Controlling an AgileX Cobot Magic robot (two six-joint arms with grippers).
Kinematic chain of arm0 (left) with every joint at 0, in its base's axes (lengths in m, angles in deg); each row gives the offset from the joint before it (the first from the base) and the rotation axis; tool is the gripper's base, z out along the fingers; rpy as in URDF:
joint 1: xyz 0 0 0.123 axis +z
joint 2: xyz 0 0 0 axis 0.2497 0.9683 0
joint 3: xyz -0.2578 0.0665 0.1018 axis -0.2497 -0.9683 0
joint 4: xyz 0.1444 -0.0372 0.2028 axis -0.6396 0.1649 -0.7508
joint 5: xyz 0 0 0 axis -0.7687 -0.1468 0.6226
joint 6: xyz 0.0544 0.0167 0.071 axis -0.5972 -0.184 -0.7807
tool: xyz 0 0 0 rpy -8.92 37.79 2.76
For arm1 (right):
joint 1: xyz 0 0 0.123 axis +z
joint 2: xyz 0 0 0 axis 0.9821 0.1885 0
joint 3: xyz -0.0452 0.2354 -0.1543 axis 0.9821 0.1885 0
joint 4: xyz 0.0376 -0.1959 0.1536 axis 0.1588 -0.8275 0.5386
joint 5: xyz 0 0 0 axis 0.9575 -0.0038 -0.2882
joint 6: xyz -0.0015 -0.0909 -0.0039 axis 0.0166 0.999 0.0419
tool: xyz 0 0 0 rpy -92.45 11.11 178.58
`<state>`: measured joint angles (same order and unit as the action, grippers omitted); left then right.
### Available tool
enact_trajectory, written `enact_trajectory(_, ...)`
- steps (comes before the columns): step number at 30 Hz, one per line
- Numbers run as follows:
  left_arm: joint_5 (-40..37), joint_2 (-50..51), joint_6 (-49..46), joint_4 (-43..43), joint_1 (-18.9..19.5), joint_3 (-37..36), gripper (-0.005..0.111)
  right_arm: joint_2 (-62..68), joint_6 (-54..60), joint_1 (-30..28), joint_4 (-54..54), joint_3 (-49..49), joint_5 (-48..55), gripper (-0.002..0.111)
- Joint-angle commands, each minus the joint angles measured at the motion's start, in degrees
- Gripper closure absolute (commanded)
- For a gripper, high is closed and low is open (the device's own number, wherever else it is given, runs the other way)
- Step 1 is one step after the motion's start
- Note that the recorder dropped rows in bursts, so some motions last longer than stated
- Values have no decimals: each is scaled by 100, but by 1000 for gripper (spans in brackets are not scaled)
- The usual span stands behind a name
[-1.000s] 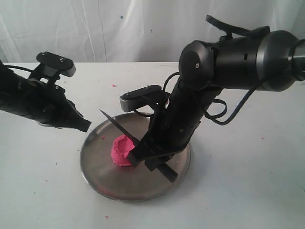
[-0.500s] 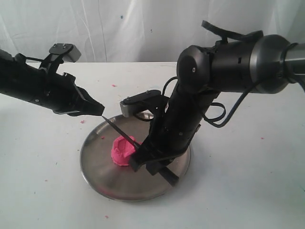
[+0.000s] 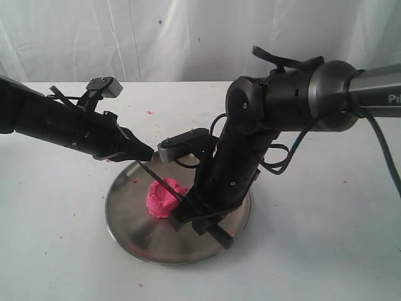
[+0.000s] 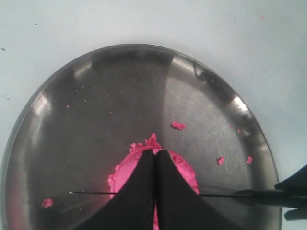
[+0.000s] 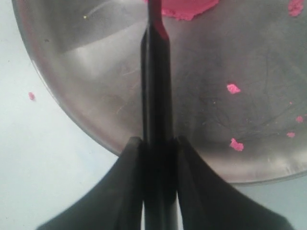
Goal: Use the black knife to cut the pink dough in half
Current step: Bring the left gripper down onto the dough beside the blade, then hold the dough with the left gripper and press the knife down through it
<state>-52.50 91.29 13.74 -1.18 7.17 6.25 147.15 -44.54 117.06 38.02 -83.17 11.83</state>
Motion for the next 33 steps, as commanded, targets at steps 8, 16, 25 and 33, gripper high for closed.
enact_trajectory(8, -153, 14, -85, 50, -10, 37, 107, -10, -263, -132, 16, -51, -325, 108)
enact_trajectory(16, -29, 14, -85, 49, -10, 37, 107, -10, -59, -245, 313, -51, 8, 108)
enact_trajectory(25, -19, 14, -85, 49, -10, 37, 107, -10, 292, -245, 656, -51, 139, 108)
enact_trajectory(33, -19, 14, -85, 49, -10, 37, 107, 79, 350, -254, 759, -51, 144, 108)
